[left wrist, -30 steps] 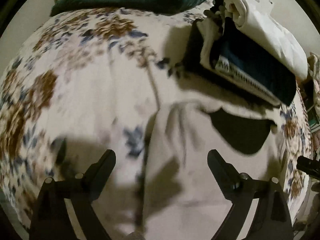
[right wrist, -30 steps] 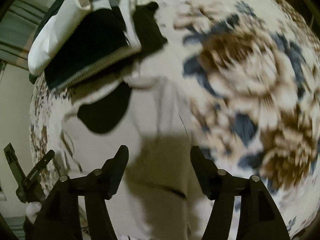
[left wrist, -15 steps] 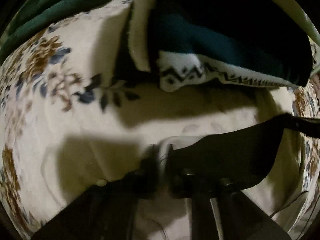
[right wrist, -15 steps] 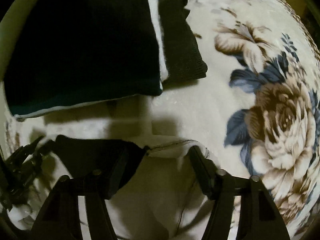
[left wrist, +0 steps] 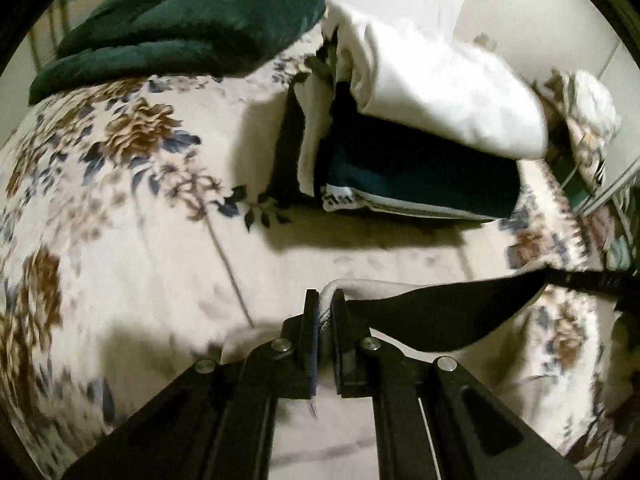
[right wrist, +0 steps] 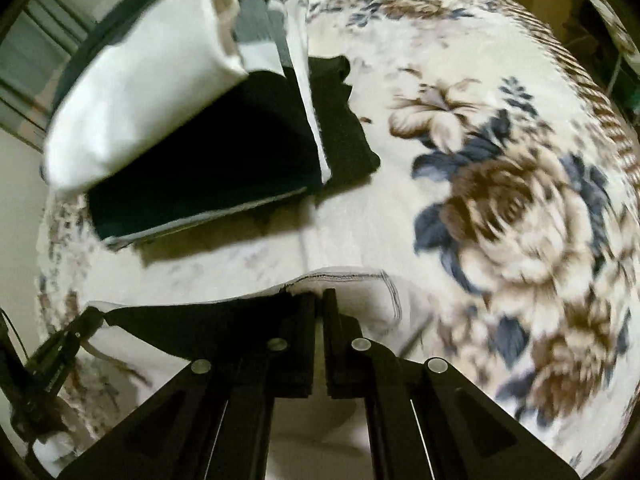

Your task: Fold small clothes

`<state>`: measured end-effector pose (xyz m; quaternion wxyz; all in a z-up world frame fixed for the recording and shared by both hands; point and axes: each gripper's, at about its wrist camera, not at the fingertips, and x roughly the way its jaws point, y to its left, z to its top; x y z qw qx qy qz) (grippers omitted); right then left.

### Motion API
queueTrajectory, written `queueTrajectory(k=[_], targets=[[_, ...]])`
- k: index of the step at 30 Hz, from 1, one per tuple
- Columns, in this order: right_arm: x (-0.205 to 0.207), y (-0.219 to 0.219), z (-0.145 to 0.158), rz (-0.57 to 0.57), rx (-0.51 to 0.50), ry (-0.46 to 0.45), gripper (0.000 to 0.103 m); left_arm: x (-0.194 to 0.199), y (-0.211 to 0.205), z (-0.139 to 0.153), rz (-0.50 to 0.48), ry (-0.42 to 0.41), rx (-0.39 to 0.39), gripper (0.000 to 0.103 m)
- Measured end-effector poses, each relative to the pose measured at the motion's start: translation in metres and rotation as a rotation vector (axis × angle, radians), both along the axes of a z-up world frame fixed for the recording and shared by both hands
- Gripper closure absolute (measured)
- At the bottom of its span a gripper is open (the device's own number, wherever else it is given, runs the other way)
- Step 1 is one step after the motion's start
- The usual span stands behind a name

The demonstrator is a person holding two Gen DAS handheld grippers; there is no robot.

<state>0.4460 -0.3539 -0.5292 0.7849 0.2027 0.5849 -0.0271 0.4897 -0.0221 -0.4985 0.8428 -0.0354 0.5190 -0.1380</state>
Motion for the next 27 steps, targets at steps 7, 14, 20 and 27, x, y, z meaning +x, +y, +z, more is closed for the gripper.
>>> queueTrajectory(k=[7,14,20,27], targets=[[-0.118,0.005,0.029,-0.025,0.037,0.011,0.1,-0.093,0.014,0.015,0.089,0.083,-0.027,0.099],[-0.217,0.013,-0.018,-0.012,0.06,0.173,0.1,-0.168,0.028,-0.035,0.148,0.239,0.006,0.099],[-0.254,0.0,-0.069,0.004,0.098,0.347,0.097,-0.211,0.051,-0.067,0.218,0.39,-0.034,0.094],[-0.265,-0.055,-0.052,-0.161,0.3,0.28,0.062,-0.205,0.097,-0.054,0.383,0.38,-0.197,0.054]])
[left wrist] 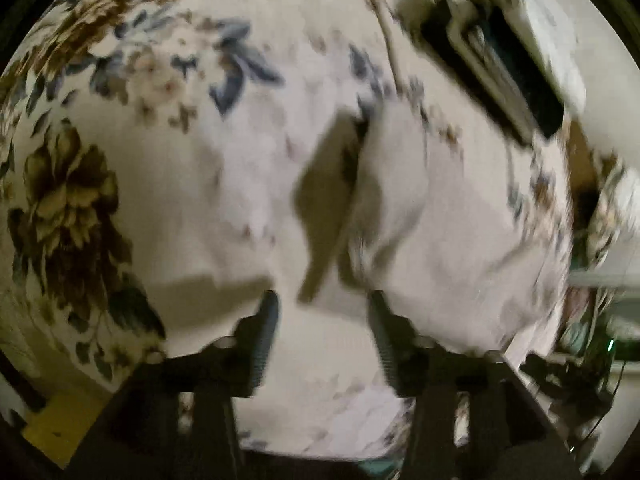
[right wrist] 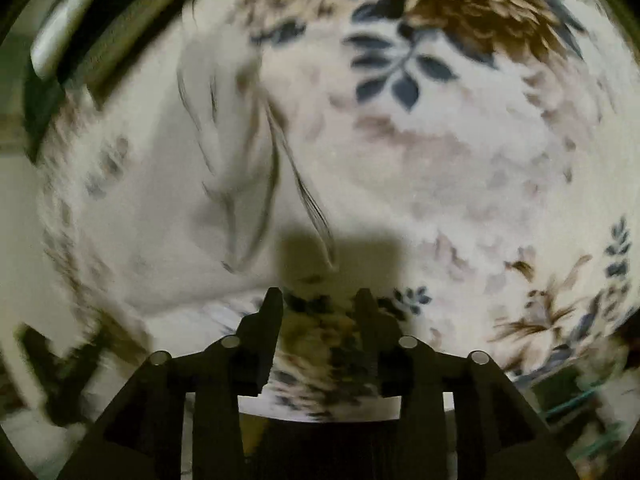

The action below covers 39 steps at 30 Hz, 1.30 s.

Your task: Fold small clothes

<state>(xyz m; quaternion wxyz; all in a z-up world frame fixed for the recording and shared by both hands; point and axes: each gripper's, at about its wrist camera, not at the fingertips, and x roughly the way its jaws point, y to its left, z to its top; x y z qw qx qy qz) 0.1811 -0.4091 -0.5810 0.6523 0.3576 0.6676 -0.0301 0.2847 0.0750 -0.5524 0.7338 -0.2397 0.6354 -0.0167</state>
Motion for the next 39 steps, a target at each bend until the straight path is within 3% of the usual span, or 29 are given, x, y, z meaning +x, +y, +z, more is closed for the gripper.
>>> queueTrajectory(k=[4,8,9,11,15,20,22,24,26,30,34,36,37,38,39], targets=[[0.02,-0.024,0.009,-0.158,0.123,-0.109,0.043,0.034,0.007,-0.007,0.042,-0.043,-0.057,0.052],[0.043,-0.026,-0.013,-0.229,0.196,-0.09,0.043,0.067,-0.008,-0.025,0.032,-0.055,-0.098,0.052],[0.045,-0.023,-0.017,-0.238,0.207,-0.089,0.046,0.072,-0.011,-0.029,0.025,-0.049,-0.101,0.052],[0.04,-0.016,-0.016,-0.248,0.235,-0.1,0.099,0.078,-0.02,-0.033,0.015,-0.037,-0.106,0.052],[0.015,-0.008,-0.002,-0.273,0.228,-0.111,0.1,0.067,-0.025,-0.032,-0.002,-0.026,-0.092,0.052],[-0.002,-0.03,-0.034,-0.291,0.089,0.088,0.099,0.055,-0.015,-0.037,0.012,0.012,-0.088,0.052],[0.006,-0.029,-0.039,-0.247,0.079,0.119,0.097,0.054,-0.01,-0.031,0.008,0.004,-0.074,0.052],[0.017,-0.027,-0.026,-0.208,0.03,0.089,0.079,0.057,-0.006,-0.02,-0.001,-0.023,-0.055,0.052],[0.026,-0.028,-0.005,-0.216,-0.002,0.003,0.055,0.064,-0.003,-0.011,-0.015,-0.051,-0.035,0.052],[0.055,-0.025,0.026,-0.211,-0.018,-0.162,0.043,0.087,-0.005,-0.009,-0.042,-0.079,-0.024,0.052],[0.098,-0.01,0.011,-0.135,-0.024,-0.158,0.039,0.111,-0.016,-0.018,-0.091,-0.091,-0.032,0.052],[0.116,-0.004,0.0,-0.101,-0.059,-0.145,0.051,0.121,-0.025,-0.027,-0.116,-0.08,-0.031,0.052],[0.12,-0.004,-0.005,-0.083,-0.129,-0.126,0.079,0.123,-0.028,-0.032,-0.124,-0.075,-0.03,0.052],[0.124,-0.004,-0.011,-0.067,-0.213,-0.093,0.086,0.125,-0.032,-0.039,-0.131,-0.064,-0.018,0.052],[0.128,-0.003,-0.019,-0.053,-0.248,-0.065,0.086,0.126,-0.033,-0.044,-0.134,-0.054,-0.006,0.052]])
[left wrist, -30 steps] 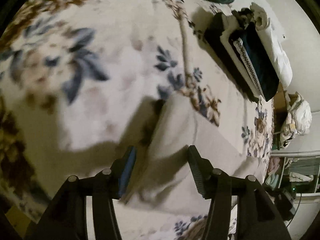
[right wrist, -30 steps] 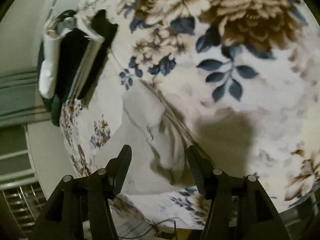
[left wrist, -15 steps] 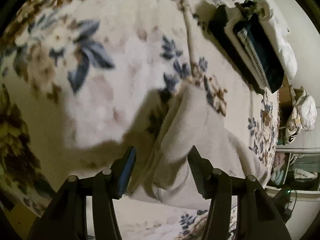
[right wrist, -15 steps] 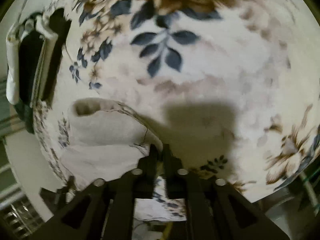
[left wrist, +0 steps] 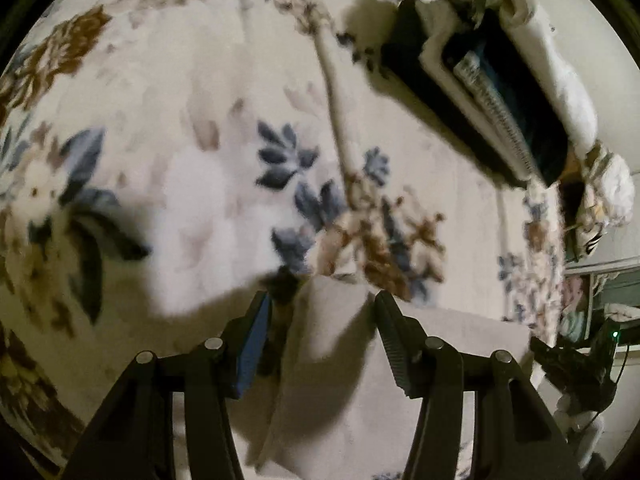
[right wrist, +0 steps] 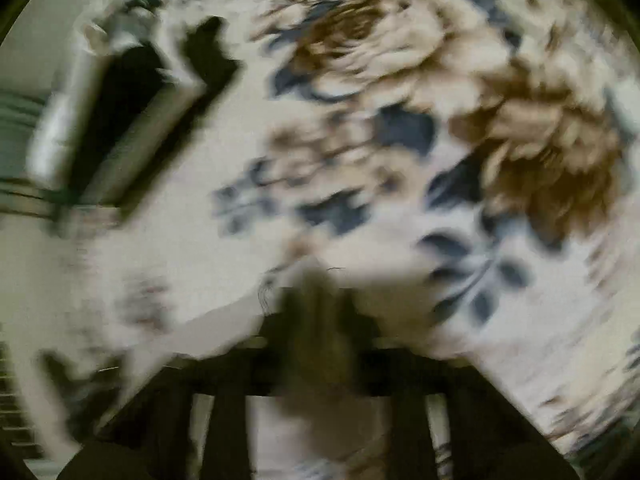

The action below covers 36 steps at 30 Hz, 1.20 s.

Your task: Fold small clothes

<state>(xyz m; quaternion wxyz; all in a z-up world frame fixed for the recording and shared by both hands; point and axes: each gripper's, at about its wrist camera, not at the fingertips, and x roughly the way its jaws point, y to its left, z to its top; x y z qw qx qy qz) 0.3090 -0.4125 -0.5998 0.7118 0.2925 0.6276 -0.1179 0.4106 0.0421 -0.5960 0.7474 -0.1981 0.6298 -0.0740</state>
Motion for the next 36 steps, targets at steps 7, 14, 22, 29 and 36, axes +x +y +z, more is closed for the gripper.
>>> queueTrajectory(k=[7,14,22,29,36], targets=[[0.001,-0.006,0.0,-0.045,0.074,0.028,0.067,-0.009,0.021,-0.005,0.076,0.028,-0.087,0.052],[-0.024,-0.018,-0.002,-0.094,0.187,-0.006,0.048,-0.041,0.043,0.006,0.231,-0.015,-0.232,0.078],[-0.033,-0.013,-0.003,-0.086,0.046,0.003,0.097,-0.042,0.048,0.0,0.214,-0.016,-0.13,0.099],[-0.032,-0.017,-0.007,-0.081,0.197,0.008,0.08,-0.049,0.051,0.01,0.192,0.012,-0.186,0.081],[-0.062,-0.027,-0.017,-0.076,0.326,0.003,0.043,-0.091,0.062,-0.008,0.265,0.052,-0.326,0.048]])
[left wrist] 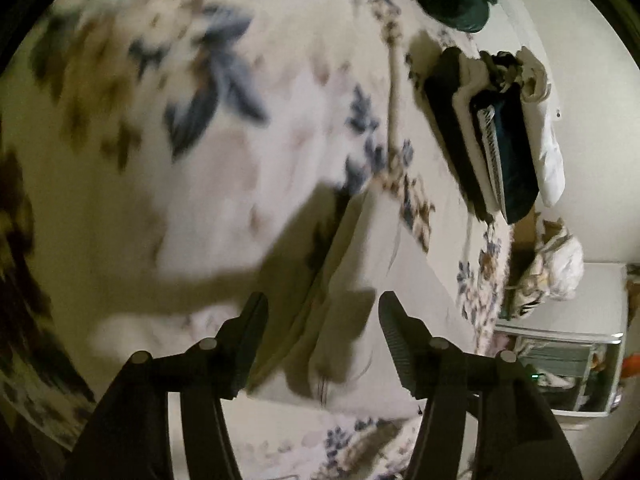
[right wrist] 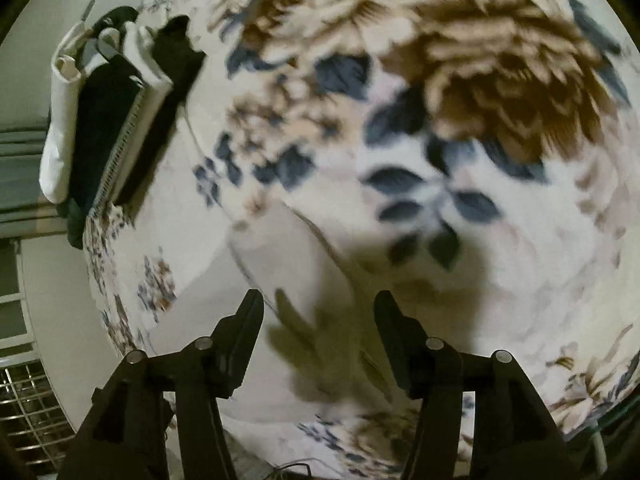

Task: Fold small clothes
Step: 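Lift the folded shirt with both grippers and carry it onto the clothes stack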

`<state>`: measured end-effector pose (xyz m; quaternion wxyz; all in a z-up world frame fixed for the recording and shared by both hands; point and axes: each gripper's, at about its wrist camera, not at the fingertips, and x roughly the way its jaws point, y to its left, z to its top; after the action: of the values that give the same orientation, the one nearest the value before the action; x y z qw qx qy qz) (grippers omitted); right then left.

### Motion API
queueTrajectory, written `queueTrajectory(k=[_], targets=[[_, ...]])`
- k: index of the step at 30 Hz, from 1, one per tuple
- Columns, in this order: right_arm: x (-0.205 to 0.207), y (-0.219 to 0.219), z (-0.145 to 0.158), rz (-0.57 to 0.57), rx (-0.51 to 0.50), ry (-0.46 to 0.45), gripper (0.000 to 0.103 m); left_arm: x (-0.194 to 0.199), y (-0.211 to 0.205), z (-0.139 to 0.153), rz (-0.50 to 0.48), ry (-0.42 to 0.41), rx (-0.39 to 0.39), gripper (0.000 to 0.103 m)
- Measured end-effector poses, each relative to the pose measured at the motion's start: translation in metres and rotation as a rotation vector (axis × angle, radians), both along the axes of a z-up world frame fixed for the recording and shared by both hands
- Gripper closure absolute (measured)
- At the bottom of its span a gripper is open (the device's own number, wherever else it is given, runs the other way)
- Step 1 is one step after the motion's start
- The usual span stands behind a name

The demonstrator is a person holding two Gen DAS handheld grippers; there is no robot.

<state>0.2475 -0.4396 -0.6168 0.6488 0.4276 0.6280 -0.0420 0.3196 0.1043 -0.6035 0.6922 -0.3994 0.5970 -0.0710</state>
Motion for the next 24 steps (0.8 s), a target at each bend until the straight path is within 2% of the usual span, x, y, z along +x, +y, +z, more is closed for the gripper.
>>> queueTrajectory(k=[5,9,12,15,16,17,18,19,20,24], targets=[[-0.012,0.012,-0.042,0.065,0.159,0.019,0.043,-0.002,-0.023,-0.02,-0.02,0.01,-0.065,0.048],[-0.006,0.03,-0.06,0.123,0.257,-0.004,0.043,0.004,-0.039,-0.033,-0.042,0.014,-0.074,0.048],[0.002,0.044,-0.067,0.159,0.278,-0.011,0.042,0.006,-0.045,-0.037,-0.049,0.009,-0.066,0.048],[0.006,0.051,-0.07,0.168,0.275,-0.014,0.043,0.005,-0.048,-0.03,-0.06,-0.021,-0.027,0.051],[0.006,0.053,-0.068,0.168,0.271,-0.02,0.049,0.004,-0.049,-0.026,-0.07,-0.031,0.002,0.067],[0.006,0.054,-0.067,0.171,0.263,-0.023,0.061,0.004,-0.051,-0.021,-0.088,-0.044,0.037,0.077],[0.006,0.057,-0.064,0.178,0.251,-0.026,0.067,0.004,-0.054,-0.016,-0.107,-0.052,0.067,0.087],[0.006,0.058,-0.061,0.18,0.239,-0.031,0.077,0.004,-0.058,-0.01,-0.124,-0.055,0.103,0.088],[0.005,0.059,-0.058,0.179,0.23,-0.035,0.082,0.004,-0.06,-0.006,-0.13,-0.063,0.122,0.089],[0.004,0.061,-0.04,0.161,0.185,-0.045,0.085,0.002,-0.071,0.019,-0.158,-0.074,0.221,0.091]])
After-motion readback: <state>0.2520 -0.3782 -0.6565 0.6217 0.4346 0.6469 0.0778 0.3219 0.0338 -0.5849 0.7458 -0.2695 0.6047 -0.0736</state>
